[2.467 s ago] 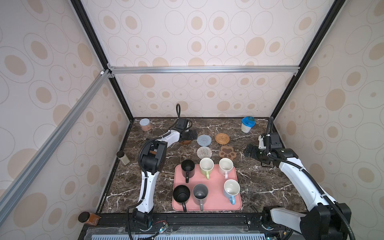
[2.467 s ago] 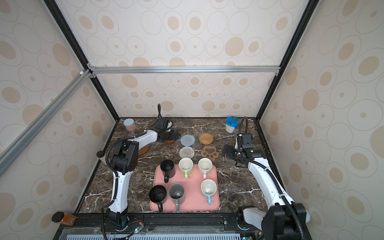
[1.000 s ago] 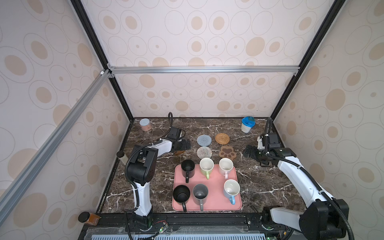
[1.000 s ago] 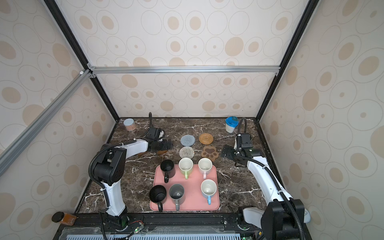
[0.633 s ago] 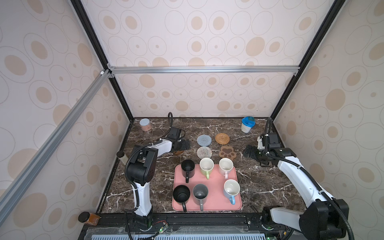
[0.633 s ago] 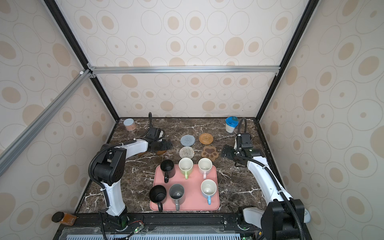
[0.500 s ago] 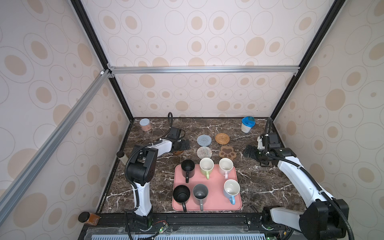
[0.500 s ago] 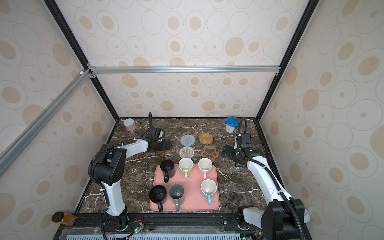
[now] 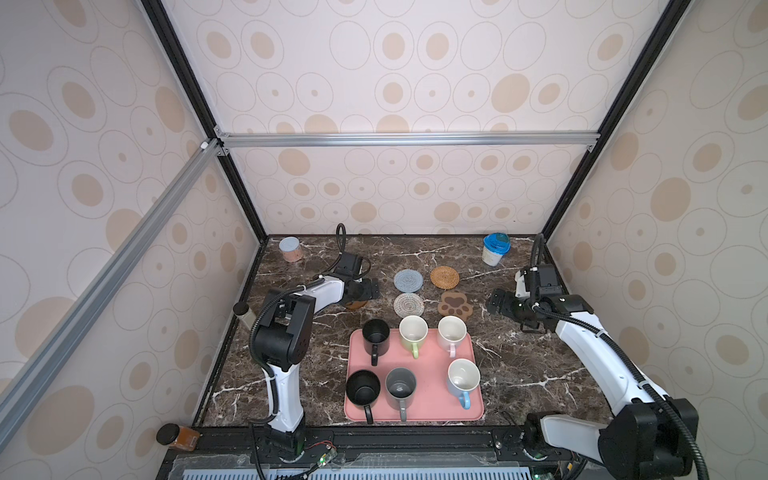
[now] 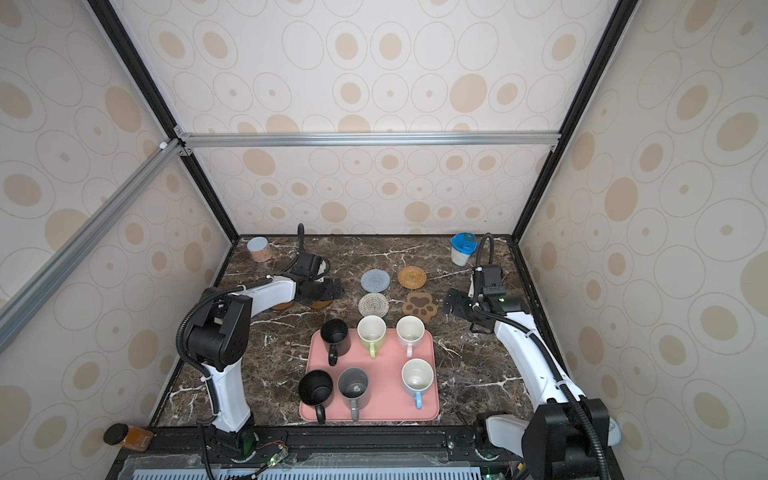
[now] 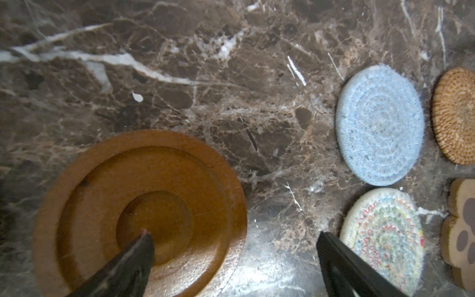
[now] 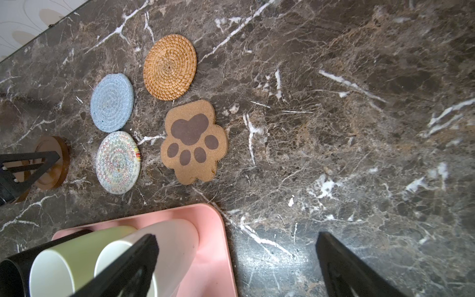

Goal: Place cups on coasters
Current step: Move the coaster to the top-center of the table.

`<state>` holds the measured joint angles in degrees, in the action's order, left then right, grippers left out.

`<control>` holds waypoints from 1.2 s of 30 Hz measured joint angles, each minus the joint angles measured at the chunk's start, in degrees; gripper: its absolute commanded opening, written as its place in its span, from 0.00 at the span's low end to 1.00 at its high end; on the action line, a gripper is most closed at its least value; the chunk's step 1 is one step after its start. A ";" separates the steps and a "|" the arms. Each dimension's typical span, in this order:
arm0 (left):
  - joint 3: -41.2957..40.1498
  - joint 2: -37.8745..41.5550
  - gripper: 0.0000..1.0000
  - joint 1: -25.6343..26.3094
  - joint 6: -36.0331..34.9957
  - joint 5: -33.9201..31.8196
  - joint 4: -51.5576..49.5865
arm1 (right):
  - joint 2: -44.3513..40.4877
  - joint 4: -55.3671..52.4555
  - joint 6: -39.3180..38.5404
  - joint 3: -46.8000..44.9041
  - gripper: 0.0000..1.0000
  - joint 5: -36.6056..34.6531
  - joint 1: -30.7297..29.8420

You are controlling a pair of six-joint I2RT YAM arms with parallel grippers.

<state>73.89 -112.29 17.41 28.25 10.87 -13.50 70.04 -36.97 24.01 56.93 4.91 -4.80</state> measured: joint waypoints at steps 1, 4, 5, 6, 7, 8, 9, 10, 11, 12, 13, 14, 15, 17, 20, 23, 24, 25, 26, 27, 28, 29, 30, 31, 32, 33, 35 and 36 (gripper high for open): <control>0.61 0.00 1.00 0.00 -0.02 0.02 -0.57 | 0.07 0.00 -0.07 0.35 1.00 -0.02 0.00; 3.85 0.00 1.00 0.07 -0.61 0.13 -2.51 | 0.13 0.07 -0.35 1.22 1.00 0.07 0.00; 4.92 0.00 1.00 0.17 -0.76 0.17 -2.82 | 0.13 0.09 -0.50 1.40 1.00 0.22 0.00; 5.77 0.00 1.00 0.35 -0.90 0.24 -3.04 | 0.13 0.09 -0.55 1.49 1.00 0.39 0.00; 7.10 0.00 1.00 0.57 -1.07 0.42 -3.30 | 0.13 0.07 -0.70 1.51 1.00 0.61 0.00; 7.93 0.00 1.00 0.70 -1.22 0.61 -3.48 | 0.13 0.07 -0.79 1.57 1.00 0.81 0.00; 8.66 0.00 1.00 0.83 -1.38 0.81 -3.65 | 0.13 0.07 -0.83 1.60 1.00 0.94 0.00; 9.44 0.00 1.00 1.14 -1.66 1.16 -3.98 | 0.13 0.02 -0.92 1.68 1.00 0.98 0.00; 10.19 0.00 1.00 1.44 -1.99 1.66 -4.48 | 0.13 0.02 -0.94 1.73 1.00 1.09 0.00; 10.93 -0.13 1.00 1.79 -2.34 2.03 -5.09 | 0.13 -0.02 -0.94 1.84 1.00 1.16 0.00; 11.93 -0.46 1.00 2.21 -2.69 2.54 -5.90 | 0.13 -0.02 -0.94 1.95 1.00 1.25 0.00; 13.51 -1.14 1.00 2.84 -3.28 3.10 -6.86 | 0.13 -0.02 -0.94 2.08 1.00 1.40 0.00; 15.04 -1.97 1.00 3.43 -3.74 3.52 -7.63 | 0.13 -0.02 -0.94 2.19 1.00 1.51 0.00; 18.40 -4.11 1.00 5.11 -4.61 4.68 -8.83 | 0.15 0.00 -0.94 2.29 1.00 1.88 0.00; 21.00 -6.71 1.00 8.04 -5.57 7.04 -9.88 | 0.24 0.00 -0.96 2.32 1.00 2.45 0.00; 23.26 -9.60 1.00 10.71 -6.38 9.73 -11.54 | 0.37 -0.07 -1.05 2.32 1.00 2.93 0.00; 24.20 -10.64 1.00 11.34 -6.71 10.45 -12.24 | 0.42 -0.11 -1.11 2.34 1.00 3.04 0.00; 25.24 -11.82 1.00 12.00 -7.08 11.10 -12.83 | 0.42 -0.20 -1.16 2.36 1.00 3.08 0.00; 26.23 -12.92 1.00 12.70 -7.50 11.74 -13.38 | 0.48 -0.46 -1.22 2.49 1.00 3.08 0.00; 26.93 -13.81 1.00 13.29 -7.87 12.13 -13.90 | 0.52 -0.61 -1.33 2.64 1.00 3.08 0.00; 27.47 -14.49 1.00 13.84 -8.26 12.37 -14.49 | 0.55 -0.76 -1.38 2.80 1.00 3.08 0.00; 27.96 -15.17 1.00 14.40 -8.66 12.70 -14.99 | 0.57 -0.87 -1.38 2.93 1.00 3.06 0.00; 28.20 -15.61 1.00 14.84 -8.94 12.94 -15.30 | 0.57 -0.85 -1.40 2.97 1.00 3.06 0.00; 28.44 -15.93 1.00 15.21 -9.14 13.27 -15.74 | 0.57 -0.96 -1.42 2.97 1.00 3.04 0.00; 28.52 -16.20 1.00 15.61 -9.33 13.53 -15.93 | 0.57 -1.11 -1.40 2.97 1.00 3.02 0.00; 28.52 -16.31 1.00 15.89 -9.49 13.70 -16.02 | 0.57 -1.25 -1.42 2.97 1.00 3.02 0.00; 28.52 -16.35 1.00 16.41 -9.64 14.14 -16.24 | 0.57 -1.38 -1.42 2.97 1.00 2.99 0.00; 28.52 -16.35 1.00 16.63 -9.70 14.38 -16.22 | 0.57 -1.44 -1.42 2.97 1.00 2.95 0.00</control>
<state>102.41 -128.64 34.04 18.55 25.26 -29.71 70.61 -38.41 22.59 59.90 7.86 -4.80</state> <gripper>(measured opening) 0.999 0.997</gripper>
